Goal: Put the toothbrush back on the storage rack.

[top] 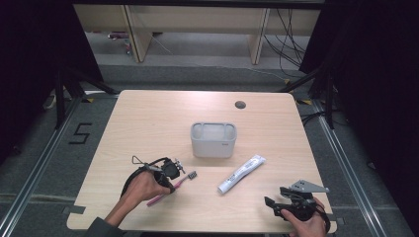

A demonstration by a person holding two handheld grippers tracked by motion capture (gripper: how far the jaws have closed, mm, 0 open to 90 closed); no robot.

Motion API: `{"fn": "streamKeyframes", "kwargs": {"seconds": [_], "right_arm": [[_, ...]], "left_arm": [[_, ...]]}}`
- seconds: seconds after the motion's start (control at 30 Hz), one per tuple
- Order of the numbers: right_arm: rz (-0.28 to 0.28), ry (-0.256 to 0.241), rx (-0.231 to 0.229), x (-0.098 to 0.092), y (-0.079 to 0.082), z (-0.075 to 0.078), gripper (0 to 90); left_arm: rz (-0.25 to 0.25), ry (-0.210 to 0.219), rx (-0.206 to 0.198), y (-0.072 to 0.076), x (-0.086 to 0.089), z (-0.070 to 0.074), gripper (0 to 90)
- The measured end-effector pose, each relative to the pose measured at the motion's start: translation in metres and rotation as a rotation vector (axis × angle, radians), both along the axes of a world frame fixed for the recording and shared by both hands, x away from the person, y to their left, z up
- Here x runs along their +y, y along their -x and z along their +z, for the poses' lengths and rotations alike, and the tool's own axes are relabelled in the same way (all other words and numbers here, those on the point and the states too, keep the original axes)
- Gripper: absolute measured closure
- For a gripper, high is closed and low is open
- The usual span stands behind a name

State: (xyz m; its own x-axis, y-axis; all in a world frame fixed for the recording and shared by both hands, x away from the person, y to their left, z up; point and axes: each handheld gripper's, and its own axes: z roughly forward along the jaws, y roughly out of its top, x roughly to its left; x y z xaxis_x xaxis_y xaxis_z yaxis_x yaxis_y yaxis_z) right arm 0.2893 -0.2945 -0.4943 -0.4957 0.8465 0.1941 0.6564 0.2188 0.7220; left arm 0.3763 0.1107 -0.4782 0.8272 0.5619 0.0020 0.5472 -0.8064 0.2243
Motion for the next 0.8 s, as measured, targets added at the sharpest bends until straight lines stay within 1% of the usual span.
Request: {"fn": "streamKeyframes", "kwargs": {"seconds": [0.03, 0.07, 0.1, 0.13, 0.17, 0.2, 0.23, 0.4, 0.43, 0.47, 0.5, 0.53, 0.57, 0.6, 0.63, 0.7, 0.73, 0.77, 0.8], "right_arm": [[-0.004, 0.002, 0.001, 0.000, 0.000, 0.001, 25.6], [-0.005, -0.014, 0.007, 0.000, 0.000, 0.000, 25.6], [-0.005, -0.014, 0.007, 0.000, 0.000, 0.000, 25.6], [0.009, 0.012, -0.017, -0.002, -0.001, 0.000, 25.6], [-0.009, -0.017, 0.016, 0.001, 0.000, 0.000, 25.6], [-0.008, -0.030, 0.006, 0.001, 0.000, -0.001, 25.6], [0.004, 0.010, -0.017, -0.002, -0.001, 0.000, 25.6], [0.003, 0.016, -0.020, -0.002, -0.001, 0.000, 25.6], [0.004, 0.016, -0.019, -0.002, -0.001, 0.000, 25.6], [0.004, 0.016, -0.019, -0.002, -0.001, 0.000, 25.6], [0.003, 0.015, -0.018, -0.002, -0.001, 0.000, 25.6], [-0.003, 0.012, -0.027, -0.002, -0.002, 0.000, 25.6], [-0.004, 0.027, -0.026, -0.003, -0.001, 0.000, 25.6], [0.001, 0.017, -0.024, -0.003, -0.002, 0.000, 25.6], [0.001, 0.017, -0.024, -0.003, -0.002, 0.000, 25.6], [-0.003, 0.024, -0.027, -0.003, -0.001, 0.000, 25.6], [-0.003, 0.024, -0.027, -0.003, -0.001, 0.000, 25.6], [0.003, 0.007, -0.025, -0.003, -0.002, -0.001, 25.6], [0.003, 0.005, -0.023, -0.003, -0.002, -0.001, 25.6]], "left_arm": [[0.001, 0.007, -0.009, 0.001, 0.000, 0.002, 82.2], [-0.004, 0.007, -0.017, 0.001, 0.001, 0.003, 82.3], [-0.004, 0.007, -0.017, 0.001, 0.001, 0.003, 82.5], [-0.005, 0.019, -0.024, 0.001, 0.002, 0.006, 82.5], [-0.001, 0.031, -0.031, 0.001, 0.003, 0.008, 82.5], [0.003, 0.038, -0.039, 0.001, 0.003, 0.009, 82.6], [0.003, 0.038, -0.039, 0.001, 0.003, 0.009, 82.6], [0.008, 0.082, -0.071, 0.003, 0.005, 0.016, 82.8], [-0.002, 0.105, -0.092, 0.003, 0.007, 0.019, 82.8], [-0.002, 0.105, -0.092, 0.003, 0.007, 0.019, 82.8], [0.008, 0.138, -0.101, 0.005, 0.008, 0.023, 82.8], [0.001, 0.141, -0.115, 0.004, 0.009, 0.026, 82.8], [0.008, 0.154, -0.124, 0.005, 0.010, 0.027, 82.8], [0.008, 0.154, -0.124, 0.005, 0.010, 0.027, 82.8], [-0.002, 0.155, -0.130, 0.004, 0.011, 0.031, 82.8], [0.030, 0.197, -0.145, 0.007, 0.012, 0.034, 82.8], [0.014, 0.213, -0.177, 0.006, 0.013, 0.036, 82.8], [0.020, 0.232, -0.188, 0.005, 0.014, 0.040, 82.8], [0.021, 0.236, -0.198, 0.005, 0.015, 0.042, 82.9]]}}
